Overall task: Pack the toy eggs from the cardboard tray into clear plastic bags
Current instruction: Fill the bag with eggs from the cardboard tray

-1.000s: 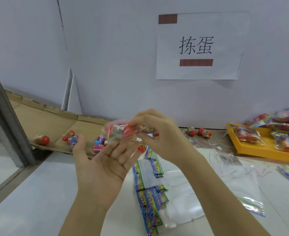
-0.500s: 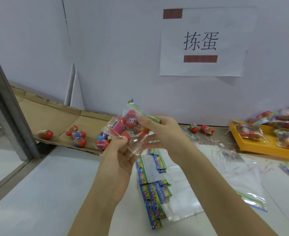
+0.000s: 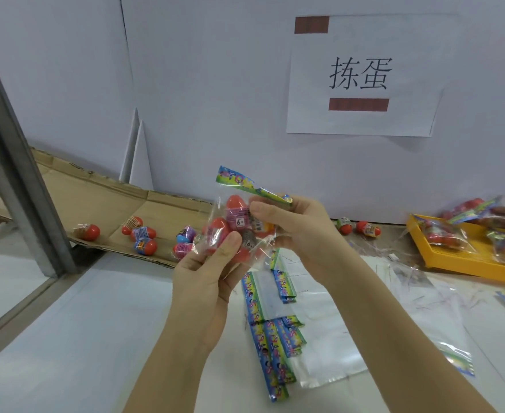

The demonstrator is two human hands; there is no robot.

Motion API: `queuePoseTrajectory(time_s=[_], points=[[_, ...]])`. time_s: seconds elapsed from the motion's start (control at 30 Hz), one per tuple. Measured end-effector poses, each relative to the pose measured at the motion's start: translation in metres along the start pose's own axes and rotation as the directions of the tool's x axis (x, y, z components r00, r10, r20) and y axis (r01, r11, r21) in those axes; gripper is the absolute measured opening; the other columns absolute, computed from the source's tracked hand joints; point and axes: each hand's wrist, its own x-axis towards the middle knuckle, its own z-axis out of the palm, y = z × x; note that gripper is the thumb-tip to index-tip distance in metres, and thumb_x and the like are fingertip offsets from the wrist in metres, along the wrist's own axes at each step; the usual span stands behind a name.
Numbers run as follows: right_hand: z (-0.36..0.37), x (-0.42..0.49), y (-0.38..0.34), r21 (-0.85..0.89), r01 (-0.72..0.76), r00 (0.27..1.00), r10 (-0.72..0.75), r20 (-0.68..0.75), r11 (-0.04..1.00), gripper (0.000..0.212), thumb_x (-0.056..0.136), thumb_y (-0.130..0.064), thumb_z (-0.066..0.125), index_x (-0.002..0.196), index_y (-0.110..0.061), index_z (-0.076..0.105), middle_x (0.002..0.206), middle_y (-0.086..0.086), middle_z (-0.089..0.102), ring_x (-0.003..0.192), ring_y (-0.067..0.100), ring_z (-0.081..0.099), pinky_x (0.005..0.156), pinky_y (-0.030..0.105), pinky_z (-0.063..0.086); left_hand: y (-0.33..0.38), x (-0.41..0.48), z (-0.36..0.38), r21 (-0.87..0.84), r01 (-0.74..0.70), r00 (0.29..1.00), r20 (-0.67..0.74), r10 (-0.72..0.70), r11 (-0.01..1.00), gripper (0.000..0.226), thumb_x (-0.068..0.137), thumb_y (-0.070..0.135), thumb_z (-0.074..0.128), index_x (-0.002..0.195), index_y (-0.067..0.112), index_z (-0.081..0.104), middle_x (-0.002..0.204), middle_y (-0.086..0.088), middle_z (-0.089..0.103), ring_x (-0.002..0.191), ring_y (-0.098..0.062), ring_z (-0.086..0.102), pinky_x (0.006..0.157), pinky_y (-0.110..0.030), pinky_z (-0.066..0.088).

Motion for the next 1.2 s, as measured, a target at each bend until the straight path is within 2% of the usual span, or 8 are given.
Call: queuePoseTrajectory(time_s=[0.17,0.3,0.4,0.5,0.8,0.9,1.03,1.2], points=[[-0.008,-0.001,-0.002,-0.071,0.034,0.992,-0.024,0.127,0.997,0.039,0.064,-0.028,0.085,0.099,-0.015,0.074,0.093,0.009,0.074,0.083,0.027,0.067,0.075,0.045,0.052,0.002,0.001,-0.001,0.05,-0.042,0.999,-0.019,0.043,0.998,0.028,0.055,0.028,0.08,0.08,0.018,0.08,0.083,-0.005,0.076,0.07,-0.014,0.073,0.06,-0.024,0.057],[-0.011,-0.003,-0.003,-0.231,0.001,0.956,0.067,0.284,0.973,0.029,0.065,-0.029,0.086,0.092,-0.023,0.075,0.094,0.01,0.075,0.08,0.022,0.067,0.067,0.028,0.056,0.001,0.0,-0.001,0.068,-0.085,0.992,-0.09,0.091,0.994,0.017,0.061,0.031,0.077,0.074,0.02,0.079,0.082,-0.002,0.076,0.072,-0.01,0.072,0.06,-0.02,0.056],[-0.01,-0.002,-0.002,-0.291,-0.011,0.963,0.088,0.253,0.957,0.026,0.059,-0.04,0.081,0.076,-0.021,0.078,0.083,0.019,0.071,0.065,0.018,0.061,0.066,0.03,0.056,0.003,0.0,-0.004,0.135,-0.086,0.991,-0.089,0.099,0.987,0.028,0.057,0.035,0.08,0.079,0.018,0.078,0.086,-0.006,0.076,0.075,-0.013,0.073,0.062,-0.022,0.057],[-0.01,-0.002,0.0,-0.321,-0.006,0.959,0.097,0.266,0.947,0.034,0.056,-0.039,0.081,0.079,-0.014,0.076,0.089,0.024,0.071,0.066,0.018,0.063,0.062,0.027,0.055,0.008,0.002,-0.008,0.229,-0.045,0.998,-0.035,0.054,0.972,0.034,0.05,0.034,0.083,0.079,0.018,0.079,0.08,-0.006,0.076,0.068,-0.014,0.072,0.066,-0.028,0.061],[-0.016,-0.001,0.0,-0.437,-0.012,0.935,0.165,0.313,0.899,0.033,0.067,-0.034,0.082,0.093,-0.013,0.076,0.082,0.004,0.074,0.067,0.013,0.064,0.061,0.026,0.056,0.014,0.001,-0.009,0.367,-0.012,0.998,-0.046,0.031,0.93,0.042,0.043,0.033,0.081,0.083,0.019,0.076,0.08,-0.006,0.076,0.065,-0.017,0.071,0.069,-0.037,0.057],[-0.017,-0.002,-0.003,-0.439,-0.005,0.934,0.161,0.318,0.898,0.043,0.059,-0.05,0.078,0.087,-0.018,0.077,0.081,0.003,0.074,0.068,0.012,0.066,0.06,0.024,0.055,0.013,-0.001,-0.007,0.377,-0.002,0.998,-0.058,0.025,0.926,0.036,0.045,0.032,0.079,0.079,0.02,0.077,0.078,-0.005,0.076,0.064,-0.017,0.071,0.073,-0.04,0.054],[-0.014,-0.001,-0.001,-0.455,0.047,0.954,0.095,0.285,0.889,0.028,0.059,-0.051,0.073,0.073,-0.026,0.075,0.072,0.0,0.073,0.062,0.01,0.064,0.055,0.023,0.054,0.011,0.0,-0.007,0.373,0.011,0.995,-0.1,0.028,0.928,0.047,0.046,0.034,0.078,0.09,0.016,0.074,0.08,-0.004,0.076,0.067,-0.017,0.071,0.076,-0.042,0.056],[-0.012,0.001,0.004,-0.416,0.103,0.968,0.005,0.25,0.904,0.03,0.061,-0.055,0.069,0.074,-0.029,0.075,0.079,0.017,0.071,0.06,0.015,0.062,0.054,0.026,0.056,0.009,0.002,-0.007,0.263,-0.005,0.998,-0.058,0.02,0.965,0.049,0.052,0.033,0.078,0.096,0.011,0.075,0.088,-0.008,0.077,0.072,-0.019,0.073,0.071,-0.034,0.062]])
